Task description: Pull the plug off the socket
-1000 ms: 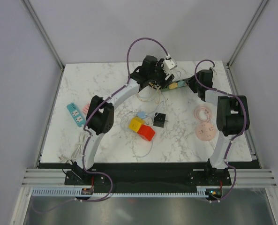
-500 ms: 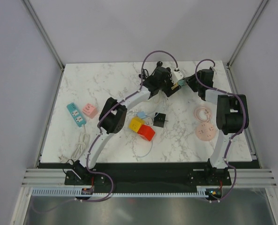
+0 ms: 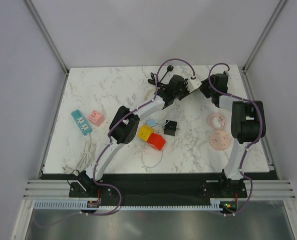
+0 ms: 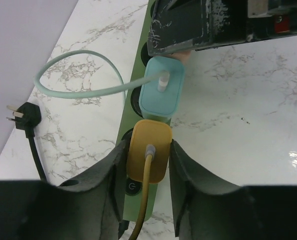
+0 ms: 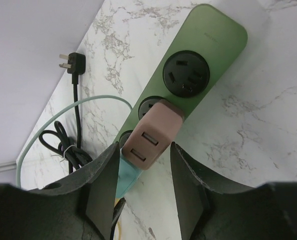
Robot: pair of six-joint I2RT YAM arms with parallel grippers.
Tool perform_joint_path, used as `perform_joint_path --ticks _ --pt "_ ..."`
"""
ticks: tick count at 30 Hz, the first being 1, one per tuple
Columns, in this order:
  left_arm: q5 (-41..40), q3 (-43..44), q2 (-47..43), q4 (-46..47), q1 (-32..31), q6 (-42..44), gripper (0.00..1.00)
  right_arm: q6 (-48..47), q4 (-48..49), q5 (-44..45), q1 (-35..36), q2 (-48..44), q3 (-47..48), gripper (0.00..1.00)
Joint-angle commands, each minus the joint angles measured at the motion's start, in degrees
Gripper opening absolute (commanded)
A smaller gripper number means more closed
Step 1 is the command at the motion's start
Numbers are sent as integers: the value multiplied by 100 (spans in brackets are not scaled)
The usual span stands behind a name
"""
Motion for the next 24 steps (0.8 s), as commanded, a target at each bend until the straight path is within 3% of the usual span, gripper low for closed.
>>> perform_joint_path --ticks 1,4,7,10,13,16,24 --pt "-204 368 174 254 16 183 34 61 345 -252 43 45 32 53" --pt "-143 421 201 263 16 192 26 26 336 -269 34 27 32 57" --pt "-28 421 192 185 7 210 23 9 328 -278 43 27 50 60" --pt "-19 421 166 167 -2 184 2 -61 258 -287 34 45 102 63" --pt "94 394 52 79 -2 0 2 -141 117 -252 25 -25 129 68" --pt "279 254 -168 35 -2 -220 2 -185 117 -243 -229 -157 15 80" --pt "972 148 -546 -211 60 -748 2 -238 354 -602 -827 -369 -433 93"
